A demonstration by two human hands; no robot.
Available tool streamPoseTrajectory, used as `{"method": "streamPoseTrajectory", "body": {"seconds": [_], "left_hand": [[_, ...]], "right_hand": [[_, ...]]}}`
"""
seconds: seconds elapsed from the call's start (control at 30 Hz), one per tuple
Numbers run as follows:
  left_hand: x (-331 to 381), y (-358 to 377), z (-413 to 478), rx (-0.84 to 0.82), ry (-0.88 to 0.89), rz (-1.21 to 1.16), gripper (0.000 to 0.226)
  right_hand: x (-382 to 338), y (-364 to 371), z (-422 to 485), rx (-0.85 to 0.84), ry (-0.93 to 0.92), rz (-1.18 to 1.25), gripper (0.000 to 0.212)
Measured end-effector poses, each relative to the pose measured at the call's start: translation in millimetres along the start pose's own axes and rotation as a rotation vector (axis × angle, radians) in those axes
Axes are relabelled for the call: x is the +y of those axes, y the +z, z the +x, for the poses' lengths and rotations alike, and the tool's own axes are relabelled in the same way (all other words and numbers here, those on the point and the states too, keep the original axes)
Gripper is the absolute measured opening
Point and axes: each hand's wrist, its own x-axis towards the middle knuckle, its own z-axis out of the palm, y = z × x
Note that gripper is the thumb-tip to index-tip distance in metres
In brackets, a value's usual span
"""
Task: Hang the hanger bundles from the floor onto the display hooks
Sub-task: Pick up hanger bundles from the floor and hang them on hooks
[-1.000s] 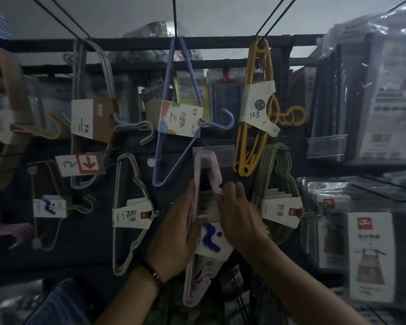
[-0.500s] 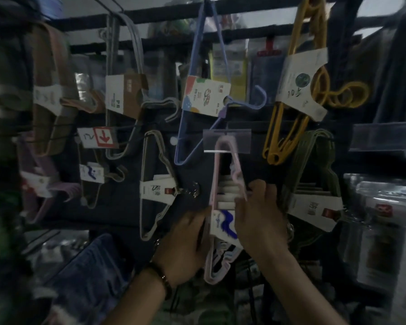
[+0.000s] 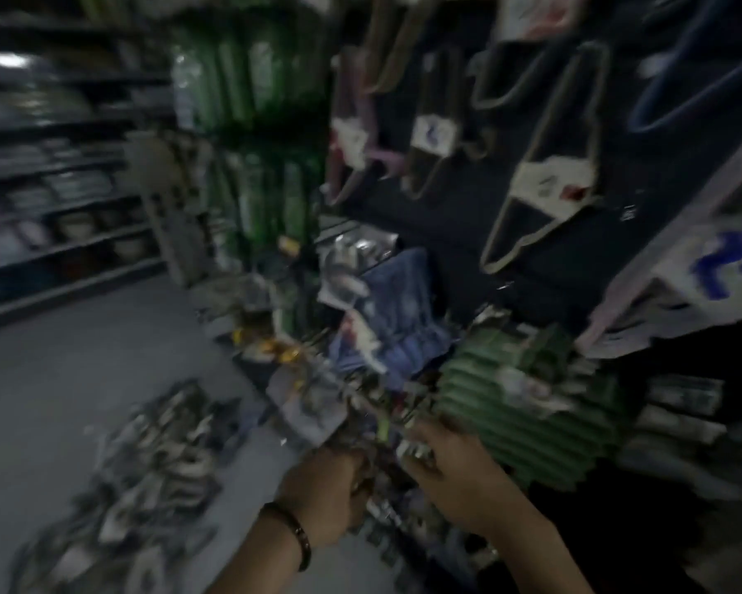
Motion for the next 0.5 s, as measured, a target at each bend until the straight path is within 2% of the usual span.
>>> {"method": "streamPoseTrajectory", "body": {"seconds": [0.13, 0.2, 0.27, 0.33, 0.5], "left_hand": [[-115.5, 34.0, -72.8, -0.042, -0.204, -0.103, 0.036], [-167.7, 43.6, -110.3, -0.107, -0.305, -0.141, 0.037], [-214.8, 48.3, -146.9, -0.151, -0.387, -0.177, 0.040], [-256.6, 51.2, -182.9, -0.143, -0.457, -0.217, 0.040], [-337.2, 51.6, -262.3, -0.086, -0.645, -0.246, 0.037]], "right_hand": [[-45.8, 103.8, 23.6, -0.268, -0.044, -0.059, 0.021], [-79.0, 153.2, 36.0, -0.343, -0.088, -0.084, 0.010], [-114.5, 201.0, 47.6, -0.413, -0.115, -0.129, 0.014], [-148.9, 248.8, 56.4, -0.489, -0.118, -0.115, 0.027], [-222.8, 347.7, 67.2, -0.690, -0.134, -0.069, 0.027]]}}
